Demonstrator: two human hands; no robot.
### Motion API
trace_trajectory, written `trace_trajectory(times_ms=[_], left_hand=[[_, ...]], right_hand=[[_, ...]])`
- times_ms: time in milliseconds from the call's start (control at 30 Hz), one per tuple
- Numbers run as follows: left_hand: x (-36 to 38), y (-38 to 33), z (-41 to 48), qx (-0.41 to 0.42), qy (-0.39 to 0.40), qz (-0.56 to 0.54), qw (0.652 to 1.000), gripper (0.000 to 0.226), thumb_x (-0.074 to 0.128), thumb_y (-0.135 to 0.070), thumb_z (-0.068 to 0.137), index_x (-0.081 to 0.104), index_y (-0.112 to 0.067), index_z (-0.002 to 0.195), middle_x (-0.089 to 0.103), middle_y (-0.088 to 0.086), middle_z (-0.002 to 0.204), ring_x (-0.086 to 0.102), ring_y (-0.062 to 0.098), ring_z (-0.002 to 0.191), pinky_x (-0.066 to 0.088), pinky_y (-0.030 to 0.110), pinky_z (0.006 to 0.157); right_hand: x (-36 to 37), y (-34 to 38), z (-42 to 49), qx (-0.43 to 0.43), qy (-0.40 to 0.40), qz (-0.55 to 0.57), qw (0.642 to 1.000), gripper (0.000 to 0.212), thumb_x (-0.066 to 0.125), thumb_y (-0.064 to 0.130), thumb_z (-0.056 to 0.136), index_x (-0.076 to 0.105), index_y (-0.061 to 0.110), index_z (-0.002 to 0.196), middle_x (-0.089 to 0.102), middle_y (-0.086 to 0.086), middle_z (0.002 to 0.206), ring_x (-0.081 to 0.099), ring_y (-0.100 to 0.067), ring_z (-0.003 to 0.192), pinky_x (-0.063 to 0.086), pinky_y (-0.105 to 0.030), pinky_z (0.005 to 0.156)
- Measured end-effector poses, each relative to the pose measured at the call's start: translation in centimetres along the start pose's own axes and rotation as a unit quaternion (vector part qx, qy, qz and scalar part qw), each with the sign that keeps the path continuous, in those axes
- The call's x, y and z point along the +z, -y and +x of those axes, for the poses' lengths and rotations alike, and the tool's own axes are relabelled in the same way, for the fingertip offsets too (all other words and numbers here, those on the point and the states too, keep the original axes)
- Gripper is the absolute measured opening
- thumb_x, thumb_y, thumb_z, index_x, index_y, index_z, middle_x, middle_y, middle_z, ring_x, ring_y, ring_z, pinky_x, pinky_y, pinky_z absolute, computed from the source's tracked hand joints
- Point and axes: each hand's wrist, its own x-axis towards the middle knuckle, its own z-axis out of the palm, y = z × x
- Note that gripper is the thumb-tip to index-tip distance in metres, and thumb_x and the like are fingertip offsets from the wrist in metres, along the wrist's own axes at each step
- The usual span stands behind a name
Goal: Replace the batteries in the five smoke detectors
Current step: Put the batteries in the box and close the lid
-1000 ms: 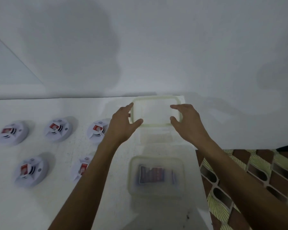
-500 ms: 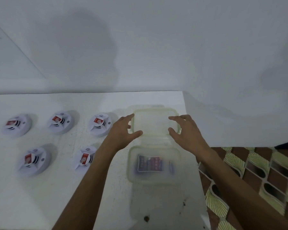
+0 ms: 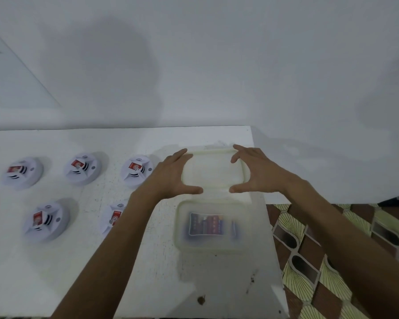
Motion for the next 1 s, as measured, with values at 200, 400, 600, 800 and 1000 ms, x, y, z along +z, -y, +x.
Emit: trace_trajectory(times_ms=[200, 400, 600, 800, 1000], left_hand=[[-0.5, 0.4, 0.8, 0.028, 0.023, 0.001, 0.999, 0.106, 0.079, -0.062, 0.058, 0.026, -0.025, 0.142, 0.016, -0.007, 0.157, 0.019, 0.020, 0.140, 0.026, 0.046, 0.111], [-0.4, 0.7, 2.3, 0.054, 0.018, -0.009, 0.998, 0.103, 0.075, -0.064, 0.047, 0.029, -0.027, 0.132, 0.035, -0.006, 0.136, 0.034, 0.016, 0.116, 0.038, 0.039, 0.097], [0.1, 0.9, 3.2, 0.064, 0.021, -0.003, 0.998, 0.104, 0.077, -0.059, 0.047, 0.026, -0.027, 0.133, 0.033, -0.005, 0.131, 0.036, 0.015, 0.111, 0.037, 0.040, 0.097], [0.2, 1.7, 2.0, 0.050, 0.016, -0.071, 0.996, 0.116, 0.072, -0.073, 0.048, 0.018, -0.034, 0.144, 0.024, -0.008, 0.150, 0.022, 0.017, 0.133, 0.026, 0.044, 0.109], [0.9, 2.3, 0.3, -0.013, -0.084, -0.134, 0.987, 0.098, 0.068, -0.074, 0.057, 0.032, -0.036, 0.140, 0.030, -0.004, 0.147, 0.039, 0.016, 0.125, 0.039, 0.045, 0.103]], right_hand=[[-0.2, 0.0, 1.1, -0.026, 0.046, -0.047, 0.997, 0.086, 0.080, 0.060, 0.063, 0.033, 0.034, 0.130, 0.008, 0.014, 0.160, 0.009, -0.015, 0.144, 0.025, -0.035, 0.111], [0.7, -0.5, 2.3, -0.053, 0.015, -0.061, 0.997, 0.081, 0.083, 0.054, 0.058, 0.032, 0.032, 0.117, 0.029, 0.010, 0.142, 0.032, -0.025, 0.120, 0.036, -0.032, 0.093], [0.8, -0.3, 2.9, -0.068, 0.011, -0.088, 0.994, 0.080, 0.082, 0.050, 0.057, 0.032, 0.029, 0.116, 0.029, 0.008, 0.128, 0.032, -0.021, 0.105, 0.042, -0.035, 0.090], [0.9, -1.0, 1.7, -0.026, 0.022, -0.001, 0.999, 0.083, 0.081, 0.062, 0.061, 0.035, 0.041, 0.127, 0.012, 0.014, 0.158, 0.015, -0.019, 0.141, 0.027, -0.036, 0.108], [2.2, -1.0, -0.3, 0.043, -0.071, 0.099, 0.992, 0.069, 0.074, 0.059, 0.072, 0.043, 0.052, 0.133, 0.022, 0.010, 0.154, 0.018, -0.018, 0.140, 0.024, -0.032, 0.106]])
